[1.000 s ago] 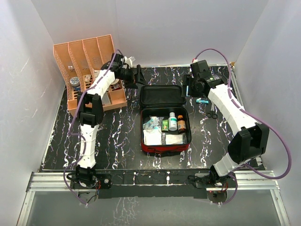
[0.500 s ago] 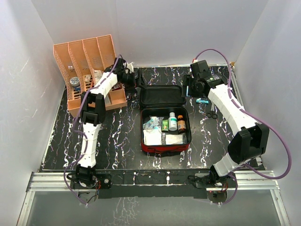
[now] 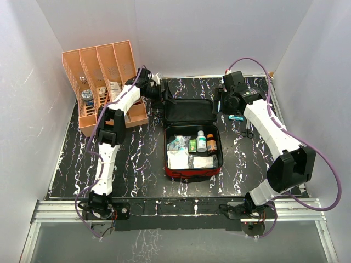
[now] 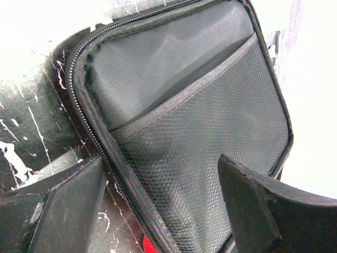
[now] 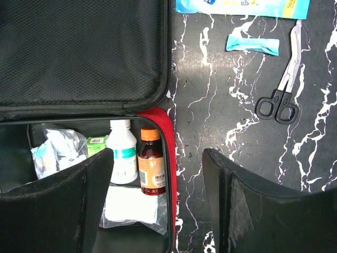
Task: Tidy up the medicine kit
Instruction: Pick up the lid from the medicine box.
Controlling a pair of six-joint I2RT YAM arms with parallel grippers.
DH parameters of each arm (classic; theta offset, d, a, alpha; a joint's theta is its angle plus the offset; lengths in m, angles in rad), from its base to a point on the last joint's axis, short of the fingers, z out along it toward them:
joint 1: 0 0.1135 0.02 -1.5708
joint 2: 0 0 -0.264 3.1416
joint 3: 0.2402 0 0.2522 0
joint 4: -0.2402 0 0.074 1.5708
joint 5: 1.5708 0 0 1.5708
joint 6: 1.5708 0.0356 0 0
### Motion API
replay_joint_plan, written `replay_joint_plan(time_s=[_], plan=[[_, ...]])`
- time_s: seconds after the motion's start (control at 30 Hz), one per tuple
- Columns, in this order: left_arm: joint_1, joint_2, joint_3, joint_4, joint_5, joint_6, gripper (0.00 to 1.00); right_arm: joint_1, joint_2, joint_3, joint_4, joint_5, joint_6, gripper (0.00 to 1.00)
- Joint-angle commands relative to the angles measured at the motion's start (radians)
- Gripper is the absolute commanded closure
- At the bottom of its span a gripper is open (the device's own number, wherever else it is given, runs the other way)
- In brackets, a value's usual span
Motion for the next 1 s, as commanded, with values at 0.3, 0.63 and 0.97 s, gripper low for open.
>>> replay_joint_plan(time_s=[0.3,0.63,0.97], plan=[[-0.006,-0.116,-0.052,0.075,0.174,-0.047,0.25,-0.002,-0.046,-0.019,0.05,0.002,0.011,0.33],[-0.006,-0.135,-0.095,0.105,0.215,-0.077,0.25,-0.002,-0.037,-0.014,0.061,-0.008,0.012,0.33],[-0.006,-0.119,-0.041,0.129,0.227,-0.069,0.25,-0.002,-0.043,-0.02,0.058,-0.001,0.011,0.33]])
